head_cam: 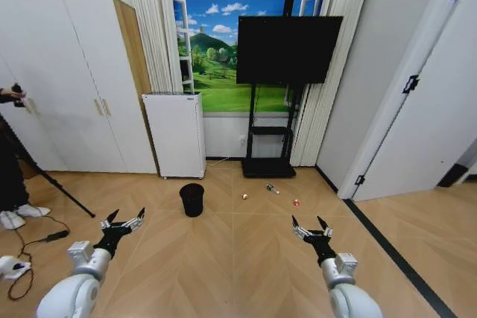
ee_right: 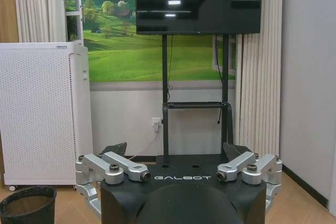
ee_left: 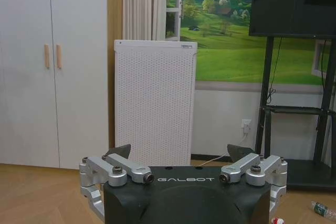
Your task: Pick up the trash bin and place the garbage on the floor into it.
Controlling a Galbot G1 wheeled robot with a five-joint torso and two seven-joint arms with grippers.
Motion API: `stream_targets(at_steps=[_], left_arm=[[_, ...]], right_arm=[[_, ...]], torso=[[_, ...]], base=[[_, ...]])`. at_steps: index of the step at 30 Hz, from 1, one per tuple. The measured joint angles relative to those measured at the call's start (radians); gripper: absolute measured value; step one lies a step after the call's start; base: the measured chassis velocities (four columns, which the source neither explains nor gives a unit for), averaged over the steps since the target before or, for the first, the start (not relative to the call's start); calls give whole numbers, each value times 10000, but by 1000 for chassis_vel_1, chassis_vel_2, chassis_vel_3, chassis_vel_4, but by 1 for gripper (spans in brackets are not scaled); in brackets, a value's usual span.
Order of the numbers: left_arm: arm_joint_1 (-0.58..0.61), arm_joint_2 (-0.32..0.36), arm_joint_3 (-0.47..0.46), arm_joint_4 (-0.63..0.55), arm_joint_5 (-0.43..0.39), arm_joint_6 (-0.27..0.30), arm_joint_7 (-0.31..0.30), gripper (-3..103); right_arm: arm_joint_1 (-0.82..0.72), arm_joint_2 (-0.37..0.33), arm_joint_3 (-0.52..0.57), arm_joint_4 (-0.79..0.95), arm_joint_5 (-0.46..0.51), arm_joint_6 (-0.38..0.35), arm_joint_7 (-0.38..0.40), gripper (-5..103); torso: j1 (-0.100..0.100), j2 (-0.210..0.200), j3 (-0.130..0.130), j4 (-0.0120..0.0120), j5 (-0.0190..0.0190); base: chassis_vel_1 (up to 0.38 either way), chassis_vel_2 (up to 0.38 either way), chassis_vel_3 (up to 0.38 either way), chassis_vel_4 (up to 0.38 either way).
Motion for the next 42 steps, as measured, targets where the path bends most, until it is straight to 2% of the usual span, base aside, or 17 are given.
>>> stream_targets(at_steps=[8, 17, 23, 29, 35, 42], left_arm=[[1, -39, 52, 53, 126, -167, 36, 100], [-47, -59, 106, 55, 84, -192, 186, 100], [-5, -14, 111, 50, 6, -184, 343, 100], [89, -13, 36, 51, -77, -192, 360, 100], [99, -12, 18, 41, -96, -193, 360, 100], [122, -72, 16, -17, -96, -193, 371, 100]], right_arm=[[-137, -75, -99, 49, -127, 74, -587, 100], [-88, -186, -128, 47, -91, 75, -745, 100], [-127, -548, -104, -216, 75, 194, -1470, 100], [112, -749, -86, -439, 311, 211, -1340, 100], [58, -700, -81, -311, 405, -7, -1241, 100], [-23, -549, -73, -305, 420, 93, -1223, 100]], torso=[[0, 0, 0, -1, 0], [0, 1, 0, -1, 0], [0, 0, 0, -1, 0], [0, 0, 0, 1, 0], [0, 0, 0, 0, 0], [0, 0, 0, 0, 0]], base=[[0, 0, 0, 0], [0, 0, 0, 0], [0, 0, 0, 0], [0, 0, 0, 0], [0, 0, 0, 0], [0, 0, 0, 0]])
